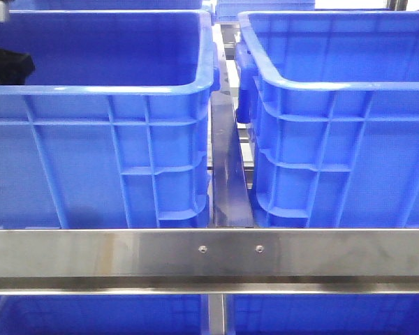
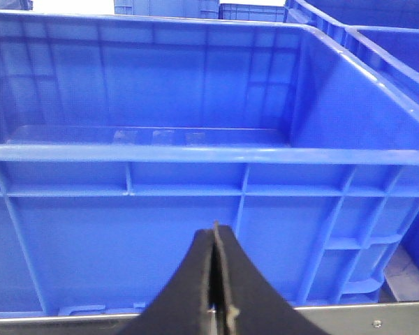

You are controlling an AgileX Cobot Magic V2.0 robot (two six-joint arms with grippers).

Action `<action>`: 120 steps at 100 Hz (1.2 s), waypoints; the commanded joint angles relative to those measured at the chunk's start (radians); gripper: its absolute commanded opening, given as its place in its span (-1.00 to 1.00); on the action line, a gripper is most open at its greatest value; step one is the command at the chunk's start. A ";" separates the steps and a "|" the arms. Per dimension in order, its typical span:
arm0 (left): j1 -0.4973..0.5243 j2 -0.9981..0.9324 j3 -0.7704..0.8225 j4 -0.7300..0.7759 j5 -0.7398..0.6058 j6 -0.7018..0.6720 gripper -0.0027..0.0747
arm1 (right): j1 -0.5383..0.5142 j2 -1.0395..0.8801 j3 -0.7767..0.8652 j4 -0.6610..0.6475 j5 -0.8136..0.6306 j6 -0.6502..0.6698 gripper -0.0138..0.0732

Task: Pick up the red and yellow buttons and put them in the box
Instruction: 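Grasp a yellow-capped button switch with the left gripper and lift, then carry the yellow button toward the right gripper and hand it over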

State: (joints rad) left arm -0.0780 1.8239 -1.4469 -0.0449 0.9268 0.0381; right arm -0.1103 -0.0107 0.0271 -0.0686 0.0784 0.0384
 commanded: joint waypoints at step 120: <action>-0.099 -0.319 -0.014 -0.375 -0.005 0.424 -0.92 | -0.005 -0.026 -0.019 -0.011 -0.085 -0.002 -0.84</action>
State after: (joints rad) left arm -0.1506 1.5871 -1.4374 -0.2879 0.9251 0.3511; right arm -0.1103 -0.0107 0.0271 -0.0686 0.0784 0.0384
